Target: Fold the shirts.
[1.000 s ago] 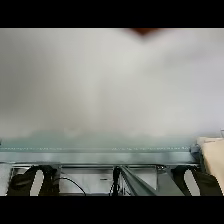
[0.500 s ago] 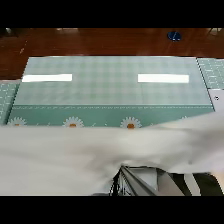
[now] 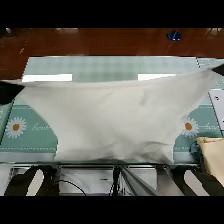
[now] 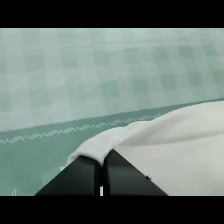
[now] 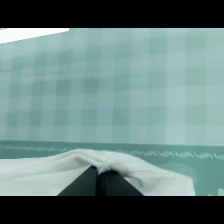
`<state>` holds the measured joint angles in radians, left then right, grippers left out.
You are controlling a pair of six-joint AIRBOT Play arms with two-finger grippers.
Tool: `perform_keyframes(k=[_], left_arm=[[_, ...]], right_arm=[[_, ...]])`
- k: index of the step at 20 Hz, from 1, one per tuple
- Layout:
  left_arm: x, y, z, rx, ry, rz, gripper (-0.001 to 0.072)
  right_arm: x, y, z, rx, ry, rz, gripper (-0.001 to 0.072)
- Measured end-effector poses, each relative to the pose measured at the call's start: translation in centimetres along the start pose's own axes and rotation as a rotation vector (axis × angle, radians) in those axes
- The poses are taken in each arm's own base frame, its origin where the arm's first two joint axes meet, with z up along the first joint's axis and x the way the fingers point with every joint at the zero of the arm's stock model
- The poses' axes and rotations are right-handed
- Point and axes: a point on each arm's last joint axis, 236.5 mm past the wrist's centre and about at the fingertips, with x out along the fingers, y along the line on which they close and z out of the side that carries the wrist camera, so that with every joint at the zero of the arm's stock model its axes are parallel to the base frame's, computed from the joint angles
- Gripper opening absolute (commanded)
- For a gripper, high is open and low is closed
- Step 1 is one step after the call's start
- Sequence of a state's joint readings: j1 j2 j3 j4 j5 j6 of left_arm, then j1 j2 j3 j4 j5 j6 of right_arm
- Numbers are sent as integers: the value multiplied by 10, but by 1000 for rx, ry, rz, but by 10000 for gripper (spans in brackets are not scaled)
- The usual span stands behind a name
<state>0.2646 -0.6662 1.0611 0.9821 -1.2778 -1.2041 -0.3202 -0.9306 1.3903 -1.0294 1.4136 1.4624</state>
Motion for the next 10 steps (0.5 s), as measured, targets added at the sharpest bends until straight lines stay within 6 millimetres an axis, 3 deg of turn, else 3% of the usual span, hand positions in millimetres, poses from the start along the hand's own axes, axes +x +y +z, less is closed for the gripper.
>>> perform_keyframes(k=[3,6,10], left_arm=[[75,20,2,-7,54,-38,28],[140,38,-10,-36,113,-42,28],[190,69,-9,-65,79,24,28]], right_arm=[[67,-25,18,41,23,36,22],[139,-39,17,21,75,55,22],[209,-53,29,-22,18,19,22]])
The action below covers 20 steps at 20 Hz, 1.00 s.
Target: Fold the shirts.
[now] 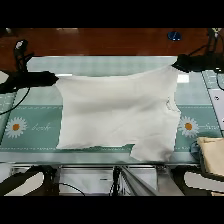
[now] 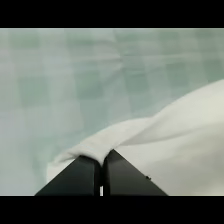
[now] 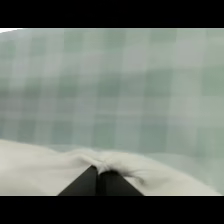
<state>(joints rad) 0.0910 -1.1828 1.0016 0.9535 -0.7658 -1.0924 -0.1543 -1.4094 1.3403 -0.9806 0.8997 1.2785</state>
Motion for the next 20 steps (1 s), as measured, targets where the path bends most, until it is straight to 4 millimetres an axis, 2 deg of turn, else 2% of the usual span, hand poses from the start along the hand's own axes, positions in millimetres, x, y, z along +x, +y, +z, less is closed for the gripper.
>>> perform_keyframes(k=[2,5,10,13,15,18,20], left_arm=[[13,17,12,-4,-59,54,28],[30,39,25,-16,-129,119,28],[54,62,28,-22,-169,181,29],[62,65,38,-7,-222,213,29],[73,65,35,1,-223,221,29],[89,63,17,12,-163,208,29],[92,60,5,54,-107,186,30]], right_arm=[[19,-8,18,-8,-83,-31,22],[34,-23,40,-10,-191,-78,22],[55,-39,54,-55,-272,-134,22],[69,-46,55,-72,-294,-158,22],[80,-50,50,-77,-282,-166,23],[92,-53,38,-79,-244,-164,23],[92,-50,33,-90,-217,-157,22]])
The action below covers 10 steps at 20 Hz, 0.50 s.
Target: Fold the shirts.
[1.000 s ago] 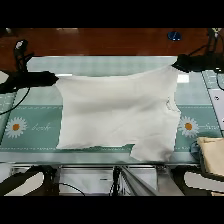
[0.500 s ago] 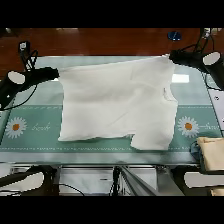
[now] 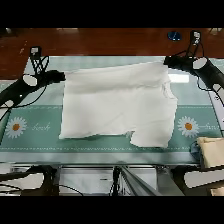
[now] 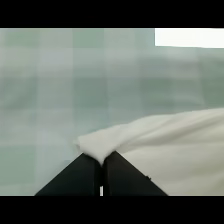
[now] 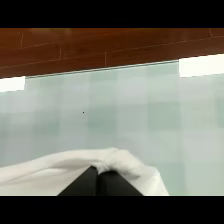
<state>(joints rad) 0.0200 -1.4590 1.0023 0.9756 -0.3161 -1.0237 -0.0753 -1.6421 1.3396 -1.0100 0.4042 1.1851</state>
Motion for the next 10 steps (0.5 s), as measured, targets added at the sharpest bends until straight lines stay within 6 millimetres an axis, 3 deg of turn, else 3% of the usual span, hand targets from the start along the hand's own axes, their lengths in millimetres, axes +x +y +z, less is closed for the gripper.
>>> perform_keyframes(k=[2,5,10], left_arm=[[-8,1,0,18,28,-23,29],[-28,4,-4,1,108,-78,29],[-44,-10,-47,-48,308,-189,29]], right_arm=[[-9,6,-3,-26,33,15,22],[-31,8,-25,-80,167,5,23],[-50,-13,-82,-80,426,-77,23]])
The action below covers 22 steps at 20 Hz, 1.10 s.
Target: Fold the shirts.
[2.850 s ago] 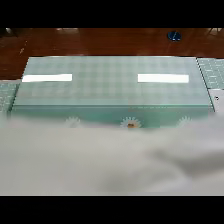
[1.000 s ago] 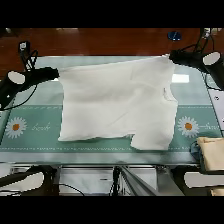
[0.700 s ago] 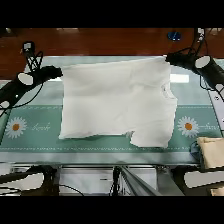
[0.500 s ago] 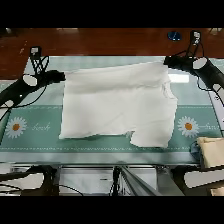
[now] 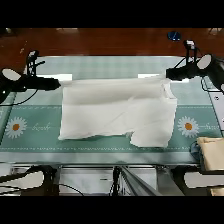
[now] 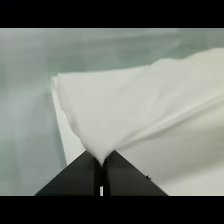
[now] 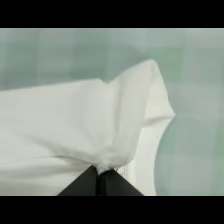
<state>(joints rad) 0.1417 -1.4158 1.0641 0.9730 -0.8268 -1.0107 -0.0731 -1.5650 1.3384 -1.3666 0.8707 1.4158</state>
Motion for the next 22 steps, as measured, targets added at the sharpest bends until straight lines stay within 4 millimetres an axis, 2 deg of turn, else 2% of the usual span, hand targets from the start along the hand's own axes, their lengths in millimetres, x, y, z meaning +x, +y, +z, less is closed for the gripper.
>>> perform_keyframes(k=[3,7,8,9,10,11,13,15,16,18,20,22], left_arm=[[13,-12,-23,-29,91,-45,30],[32,-13,-46,-92,179,-66,35],[35,-13,-49,-102,189,-68,71],[37,-14,-51,-111,200,-75,212],[36,-14,-51,-119,207,-80,312],[32,-13,-45,-121,201,-83,345],[16,1,-37,-120,211,-75,348],[-12,22,-35,-144,232,-68,542],[-26,32,-44,-170,267,-73,598],[-54,43,-70,-261,337,-112,621],[-74,39,-105,-359,420,-184,621],[-87,32,-139,-442,479,-239,621]], right_arm=[[13,3,-26,23,106,10,23],[27,13,-51,46,207,37,26],[29,15,-54,48,222,43,36],[30,17,-57,49,234,49,148],[30,19,-58,53,239,53,244],[28,20,-59,49,244,54,314],[15,16,-55,24,233,51,435],[-9,-2,-53,-11,228,9,560],[-22,-13,-55,-14,234,-14,560],[-45,-34,-69,9,280,-40,595],[-61,-52,-94,62,343,-42,596],[-69,-57,-121,132,391,12,595]])
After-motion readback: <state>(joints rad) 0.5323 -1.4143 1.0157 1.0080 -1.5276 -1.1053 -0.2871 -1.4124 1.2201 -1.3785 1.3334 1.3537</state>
